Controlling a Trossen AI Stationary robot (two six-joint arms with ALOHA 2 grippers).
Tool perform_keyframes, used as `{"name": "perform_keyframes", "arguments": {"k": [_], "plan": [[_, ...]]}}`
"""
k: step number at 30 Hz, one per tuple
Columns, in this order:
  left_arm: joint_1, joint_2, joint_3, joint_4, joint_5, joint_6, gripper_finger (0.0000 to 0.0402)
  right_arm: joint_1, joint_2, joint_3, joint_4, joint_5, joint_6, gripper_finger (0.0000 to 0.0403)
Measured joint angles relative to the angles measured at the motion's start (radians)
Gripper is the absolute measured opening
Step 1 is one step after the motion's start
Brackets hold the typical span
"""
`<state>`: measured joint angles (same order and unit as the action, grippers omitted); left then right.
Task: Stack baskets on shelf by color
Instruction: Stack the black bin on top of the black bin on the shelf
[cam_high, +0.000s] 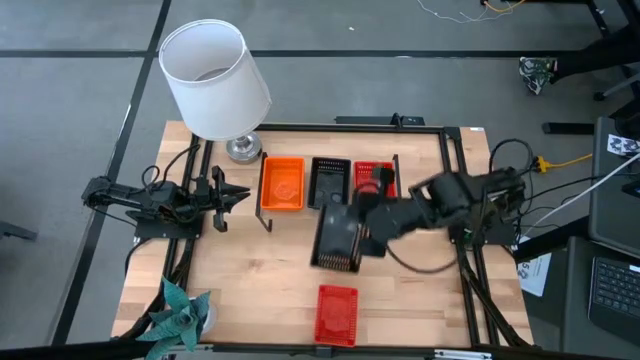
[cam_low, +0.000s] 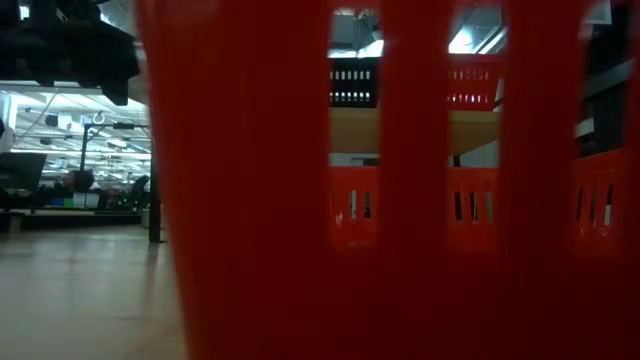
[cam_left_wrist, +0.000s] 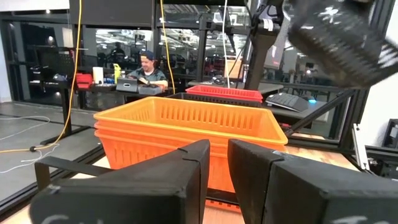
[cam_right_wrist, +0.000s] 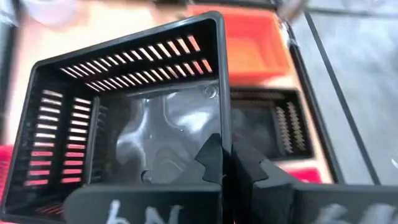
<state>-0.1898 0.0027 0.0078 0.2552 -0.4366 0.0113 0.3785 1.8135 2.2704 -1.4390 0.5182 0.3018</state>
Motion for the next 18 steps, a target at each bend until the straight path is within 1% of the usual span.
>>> {"name": "perform_keyframes", "arguments": {"k": [3,7,10,14,18], "plan": [[0.000,0.000,0.000,0.000,0.000,0.000,0.0050,-0.070,0.000,0.000,-0.034,-0.028,-0.039,0.0000],[0.000,0.000,0.000,0.000,0.000,0.000,0.0050,-0.184,0.003,0.000,-0.019,-0.149,-0.154,0.0000],[0.000,0.000,0.000,0.000,0.000,0.000,0.0050,-0.276,-0.005,-0.001,-0.019,-0.206,-0.203,0.0000],[0.000,0.000,0.000,0.000,0.000,0.000,0.0050,-0.417,-0.032,0.000,-0.014,-0.349,-0.293,0.0000],[0.000,0.000,0.000,0.000,0.000,0.000,0.0050,-0.553,-0.030,-0.010,0.065,-0.522,-0.358,0.0000]]}}
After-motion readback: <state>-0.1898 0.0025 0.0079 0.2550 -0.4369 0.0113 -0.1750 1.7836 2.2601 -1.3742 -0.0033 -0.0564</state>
